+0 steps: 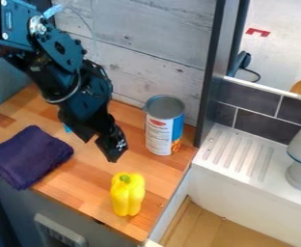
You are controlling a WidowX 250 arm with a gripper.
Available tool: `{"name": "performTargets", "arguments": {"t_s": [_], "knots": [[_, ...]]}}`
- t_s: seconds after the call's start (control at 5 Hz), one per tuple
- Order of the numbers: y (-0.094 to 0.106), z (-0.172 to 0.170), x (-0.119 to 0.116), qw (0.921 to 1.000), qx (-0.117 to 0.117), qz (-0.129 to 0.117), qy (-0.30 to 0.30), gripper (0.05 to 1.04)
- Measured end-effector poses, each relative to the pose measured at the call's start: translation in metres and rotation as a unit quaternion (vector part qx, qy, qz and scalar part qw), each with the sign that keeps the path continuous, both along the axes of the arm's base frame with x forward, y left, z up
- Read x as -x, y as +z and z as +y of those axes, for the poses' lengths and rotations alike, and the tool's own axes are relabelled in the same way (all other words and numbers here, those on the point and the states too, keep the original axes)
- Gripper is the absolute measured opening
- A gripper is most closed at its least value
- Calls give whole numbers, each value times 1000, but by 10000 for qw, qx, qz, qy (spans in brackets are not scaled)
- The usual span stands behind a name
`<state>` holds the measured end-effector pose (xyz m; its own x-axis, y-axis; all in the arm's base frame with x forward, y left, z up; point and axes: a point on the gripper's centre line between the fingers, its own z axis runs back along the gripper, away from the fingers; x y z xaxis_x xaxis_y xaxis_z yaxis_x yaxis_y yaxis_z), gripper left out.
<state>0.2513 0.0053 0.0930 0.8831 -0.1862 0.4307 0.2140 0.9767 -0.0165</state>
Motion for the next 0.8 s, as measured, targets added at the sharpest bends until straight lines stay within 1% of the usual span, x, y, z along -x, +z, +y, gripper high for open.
{"name": "performTargets", "arguments": {"t_s": [0.2,0.4,0.6,0.8], "knots": [[-5,0,2,9999,2,101,-9,1000],[-13,-2,1,9997,-60,200,84,1000],[-16,-13,1,9997,-134,211,-17,1000],[-17,-18,3,9995,-155,261,-44,1000]]}}
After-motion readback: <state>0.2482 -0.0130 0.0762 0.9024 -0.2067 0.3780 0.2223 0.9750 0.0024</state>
